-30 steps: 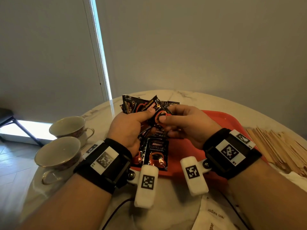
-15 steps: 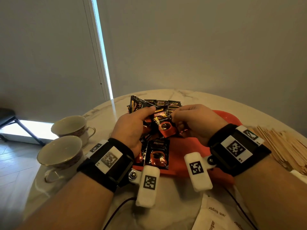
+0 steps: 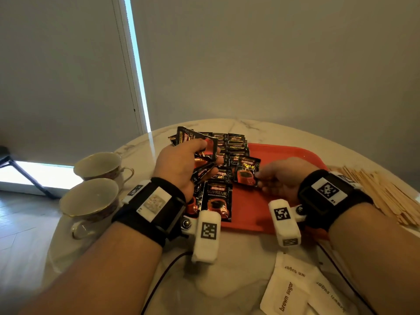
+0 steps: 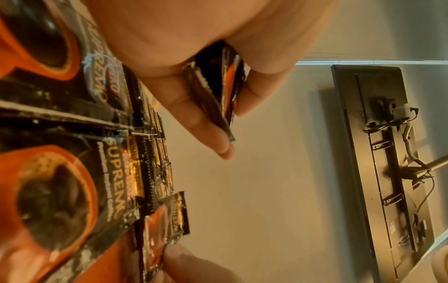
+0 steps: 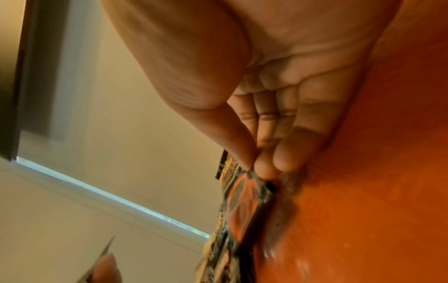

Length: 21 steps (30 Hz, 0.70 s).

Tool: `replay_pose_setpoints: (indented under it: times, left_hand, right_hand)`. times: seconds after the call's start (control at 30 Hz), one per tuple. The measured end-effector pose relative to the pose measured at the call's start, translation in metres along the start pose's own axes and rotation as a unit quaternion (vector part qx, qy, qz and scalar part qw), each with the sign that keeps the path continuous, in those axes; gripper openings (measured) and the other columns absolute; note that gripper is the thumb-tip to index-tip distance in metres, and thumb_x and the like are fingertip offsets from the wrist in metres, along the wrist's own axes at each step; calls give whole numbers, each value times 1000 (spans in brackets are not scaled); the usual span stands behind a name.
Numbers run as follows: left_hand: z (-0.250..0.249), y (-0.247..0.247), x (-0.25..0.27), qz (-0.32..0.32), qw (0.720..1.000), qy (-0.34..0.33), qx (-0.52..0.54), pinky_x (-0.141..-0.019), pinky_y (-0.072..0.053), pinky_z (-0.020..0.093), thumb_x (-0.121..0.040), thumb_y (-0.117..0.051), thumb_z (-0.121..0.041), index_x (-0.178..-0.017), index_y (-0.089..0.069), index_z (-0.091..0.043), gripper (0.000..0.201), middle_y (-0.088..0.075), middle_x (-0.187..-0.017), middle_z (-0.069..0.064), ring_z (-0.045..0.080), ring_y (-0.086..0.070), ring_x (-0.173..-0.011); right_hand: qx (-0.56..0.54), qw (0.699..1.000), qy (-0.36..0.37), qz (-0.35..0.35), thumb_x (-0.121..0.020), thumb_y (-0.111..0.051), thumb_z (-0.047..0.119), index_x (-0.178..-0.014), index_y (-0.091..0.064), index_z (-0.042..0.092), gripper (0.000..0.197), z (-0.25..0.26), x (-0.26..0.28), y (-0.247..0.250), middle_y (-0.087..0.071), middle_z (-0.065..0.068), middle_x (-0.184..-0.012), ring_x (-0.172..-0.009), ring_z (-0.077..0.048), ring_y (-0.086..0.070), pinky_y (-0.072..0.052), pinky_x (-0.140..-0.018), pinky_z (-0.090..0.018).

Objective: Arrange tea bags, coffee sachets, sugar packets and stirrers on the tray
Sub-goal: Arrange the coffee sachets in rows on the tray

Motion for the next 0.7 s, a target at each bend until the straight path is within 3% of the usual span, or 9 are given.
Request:
replay_pose_setpoints:
  times: [0.33,0.47,0.6,0.67,0.7]
  left_hand:
    - [1,1,-1,-6,1000,6,14,-50,-61,32,-98,-69,-17,-113,-65,-8,17,-80,-84,13,30,-80,-80]
    - [2,2,-3,-15,1000,19,5,-54,-62,33,-95,-71,-16,-113,-65,-9,20,-78,-94,16,29,-78,-84]
    - [1,1,-3,-18,1000,17,1,-56,-63,33,-93,-74,-13,-112,-67,-7,21,-72,-96,13,24,-72,-75]
    - [2,0,-2,-6,1000,13,-1,-52,-61,30,-91,-77,-10,-111,-68,-3,23,-74,-91,14,22,-73,-68]
    - [2,-1,-1,0,1000,13,0,-51,-60,30,-89,-78,-9,-111,-67,-1,26,-76,-87,14,21,-74,-65]
  right_hand:
    - [67,997,-23,5,-89,-71,-1,-89,-68,-4,4,12,11,-11,-65,-13,-74,-64,-18,-61,-53,-64,-28]
    - [71,997,-27,0,-90,-71,0,-91,-67,-4,5,14,13,-12,-65,-14,-77,-67,-20,-62,-55,-69,-29]
    - [70,997,-26,-3,-90,-73,6,-101,-67,-4,16,15,12,-10,-65,-14,-83,-75,-22,-64,-57,-78,-33]
    - [54,998,-4,-21,-91,-74,14,-102,-68,0,19,16,11,-8,-63,-9,-75,-74,-22,-63,-57,-82,-35]
    - [39,999,17,-30,-91,-74,19,-102,-68,3,20,18,12,-8,-62,-6,-72,-71,-20,-62,-57,-78,-34]
Point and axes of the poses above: each hand's wrist, its own x-axis away from the middle knuckle, its own y-axis out of the back of the hand, z = x × y, the point moved 2 cm from there along -x, towards the middle knuckle
